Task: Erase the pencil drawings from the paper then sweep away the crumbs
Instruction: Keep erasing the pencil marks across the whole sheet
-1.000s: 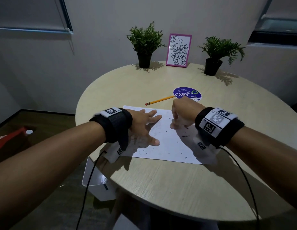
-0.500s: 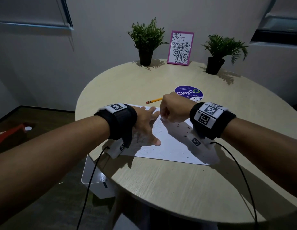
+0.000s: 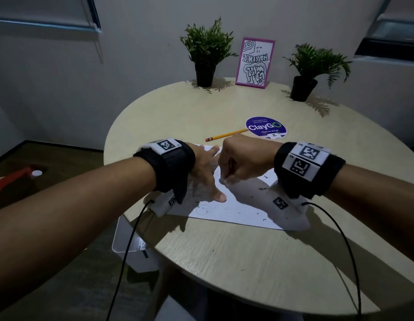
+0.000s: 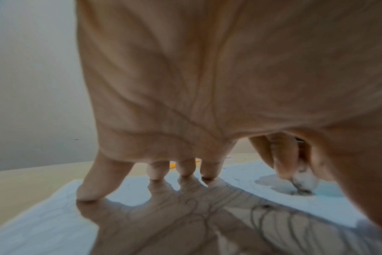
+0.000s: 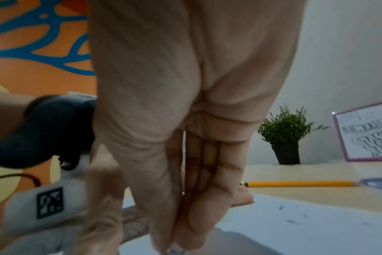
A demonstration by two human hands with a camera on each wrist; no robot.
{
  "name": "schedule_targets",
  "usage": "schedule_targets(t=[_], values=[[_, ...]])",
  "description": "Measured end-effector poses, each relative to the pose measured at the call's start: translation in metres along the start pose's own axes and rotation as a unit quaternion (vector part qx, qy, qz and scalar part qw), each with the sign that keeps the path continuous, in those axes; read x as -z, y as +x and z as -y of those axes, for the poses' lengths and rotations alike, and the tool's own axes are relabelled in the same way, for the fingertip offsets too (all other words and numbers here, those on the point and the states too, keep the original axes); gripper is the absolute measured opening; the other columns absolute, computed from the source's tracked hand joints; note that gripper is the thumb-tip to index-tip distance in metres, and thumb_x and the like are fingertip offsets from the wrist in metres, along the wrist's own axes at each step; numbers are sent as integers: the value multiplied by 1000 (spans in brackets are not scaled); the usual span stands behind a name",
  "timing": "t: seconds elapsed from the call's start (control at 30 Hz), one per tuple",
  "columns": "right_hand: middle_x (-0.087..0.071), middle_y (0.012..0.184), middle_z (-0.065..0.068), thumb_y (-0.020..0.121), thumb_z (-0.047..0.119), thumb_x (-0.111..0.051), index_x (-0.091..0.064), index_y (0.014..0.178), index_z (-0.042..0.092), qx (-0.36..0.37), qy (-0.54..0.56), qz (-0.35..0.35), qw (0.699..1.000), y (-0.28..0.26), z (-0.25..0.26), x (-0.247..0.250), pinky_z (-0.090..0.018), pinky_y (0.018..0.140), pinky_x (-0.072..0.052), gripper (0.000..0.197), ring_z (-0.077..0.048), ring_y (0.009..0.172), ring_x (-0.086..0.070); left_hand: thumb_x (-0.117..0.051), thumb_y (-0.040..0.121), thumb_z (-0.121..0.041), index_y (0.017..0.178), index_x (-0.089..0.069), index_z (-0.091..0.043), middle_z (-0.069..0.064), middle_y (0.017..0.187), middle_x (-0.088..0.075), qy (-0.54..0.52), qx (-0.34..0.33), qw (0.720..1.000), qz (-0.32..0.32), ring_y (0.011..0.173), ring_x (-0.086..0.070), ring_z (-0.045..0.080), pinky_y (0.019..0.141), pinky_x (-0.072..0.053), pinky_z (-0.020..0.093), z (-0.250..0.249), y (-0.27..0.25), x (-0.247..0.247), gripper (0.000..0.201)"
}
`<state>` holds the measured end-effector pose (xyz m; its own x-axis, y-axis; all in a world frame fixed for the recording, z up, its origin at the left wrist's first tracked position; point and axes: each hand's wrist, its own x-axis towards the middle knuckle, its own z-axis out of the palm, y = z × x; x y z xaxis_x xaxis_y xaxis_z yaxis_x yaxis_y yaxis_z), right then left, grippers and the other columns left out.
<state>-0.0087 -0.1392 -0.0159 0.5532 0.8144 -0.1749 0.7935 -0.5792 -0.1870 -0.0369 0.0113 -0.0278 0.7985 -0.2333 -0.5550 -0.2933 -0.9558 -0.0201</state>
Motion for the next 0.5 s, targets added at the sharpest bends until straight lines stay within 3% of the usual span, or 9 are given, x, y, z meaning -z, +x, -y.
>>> schedule_targets(t=[0.07,0.2,0.3,0.4,0.5], values=[[-75,72,8,78,18,-81,-81,82,20,-3,21,16,1000,1,-3,3,-12,58,-47,4,3,67,-65,-60,76,-78,156,9,-42,-9,164,20,11,4,1000,-3,153,9,28,119,-10,56,-1,-1,1,112],[-75,74,4,80,18,-81,-82,85,16,-65,-5,-65,996,15,-25,8,-26,70,-55,6,-8,73,-67,-60,72,-82,155,18,-38,-12,163,22,9,17,1000,-9,153,11,23,120,-11,54,1,3,-4,122],[-72,69,5,80,14,-80,-80,81,15,-56,-14,-84,995,10,-21,1,-28,68,-56,2,-1,64,-62,-59,70,-84,155,17,-40,-14,163,23,15,16,1000,-8,153,11,24,120,-11,54,3,6,-4,122],[-74,70,7,80,15,-80,-79,79,16,-3,13,-28,1000,-7,-2,-6,-11,60,-48,1,7,57,-59,-60,69,-84,155,10,-44,-14,163,21,10,10,1000,-4,153,11,24,119,-11,55,3,6,-3,117],[-75,73,6,78,16,-80,-80,81,16,-6,32,-7,999,-6,-1,-1,-11,60,-47,2,6,64,-63,-60,68,-85,155,10,-44,-16,163,21,9,16,1000,-2,153,11,22,119,-11,55,4,6,-2,118]])
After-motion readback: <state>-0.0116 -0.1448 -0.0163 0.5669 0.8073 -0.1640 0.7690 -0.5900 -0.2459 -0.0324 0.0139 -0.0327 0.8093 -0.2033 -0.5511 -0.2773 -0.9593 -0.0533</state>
